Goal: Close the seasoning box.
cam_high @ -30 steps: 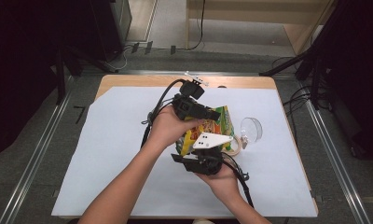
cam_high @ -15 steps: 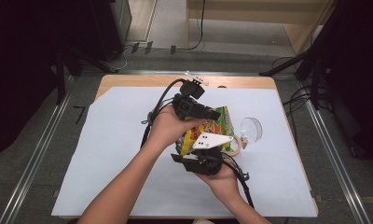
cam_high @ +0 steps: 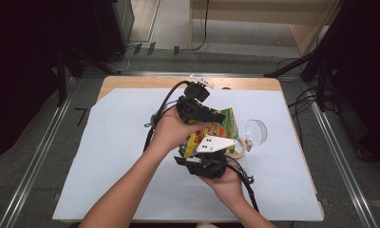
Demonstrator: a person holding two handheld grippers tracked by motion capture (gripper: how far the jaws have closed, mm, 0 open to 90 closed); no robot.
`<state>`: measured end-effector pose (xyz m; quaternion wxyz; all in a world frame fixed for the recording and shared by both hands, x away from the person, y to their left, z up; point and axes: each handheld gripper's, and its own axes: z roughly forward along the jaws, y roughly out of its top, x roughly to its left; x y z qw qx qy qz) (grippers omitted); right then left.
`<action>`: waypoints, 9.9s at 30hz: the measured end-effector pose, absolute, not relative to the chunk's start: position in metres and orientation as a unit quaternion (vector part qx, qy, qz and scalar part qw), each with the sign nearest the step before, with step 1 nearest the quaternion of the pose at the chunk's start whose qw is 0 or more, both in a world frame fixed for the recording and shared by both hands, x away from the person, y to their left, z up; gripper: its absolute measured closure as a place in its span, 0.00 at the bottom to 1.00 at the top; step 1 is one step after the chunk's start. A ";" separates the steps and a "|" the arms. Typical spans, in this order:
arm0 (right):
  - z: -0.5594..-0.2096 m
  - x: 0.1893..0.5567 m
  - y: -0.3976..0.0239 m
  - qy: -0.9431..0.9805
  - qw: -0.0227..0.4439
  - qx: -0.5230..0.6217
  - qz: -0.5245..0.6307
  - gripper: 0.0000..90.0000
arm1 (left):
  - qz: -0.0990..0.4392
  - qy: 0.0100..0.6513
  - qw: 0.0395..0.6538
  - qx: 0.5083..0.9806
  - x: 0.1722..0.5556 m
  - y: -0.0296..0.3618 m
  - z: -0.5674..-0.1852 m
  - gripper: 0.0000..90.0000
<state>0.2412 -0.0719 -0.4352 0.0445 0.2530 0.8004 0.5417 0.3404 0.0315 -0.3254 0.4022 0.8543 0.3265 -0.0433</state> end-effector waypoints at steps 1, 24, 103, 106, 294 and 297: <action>-0.435 0.241 -0.072 0.800 0.044 0.254 0.542 0.78 | -0.045 0.327 0.403 0.854 0.341 0.032 -0.326 0.84; -0.434 0.247 -0.074 0.796 0.045 0.263 0.544 0.77 | -0.043 0.335 0.396 0.854 0.348 0.027 -0.325 0.84; -0.433 0.250 -0.072 0.806 0.038 0.259 0.530 0.76 | -0.045 0.339 0.399 0.851 0.350 0.034 -0.329 0.83; -0.434 0.250 -0.071 0.806 0.037 0.259 0.531 0.76 | -0.044 0.340 0.398 0.851 0.350 0.034 -0.329 0.83; -0.469 0.233 -0.059 0.834 0.067 0.224 0.501 0.59 | -0.094 0.313 0.451 0.831 0.320 0.089 -0.354 0.97; -0.471 0.233 -0.059 0.833 0.069 0.227 0.500 0.59 | -0.099 0.316 0.454 0.827 0.319 0.092 -0.357 0.97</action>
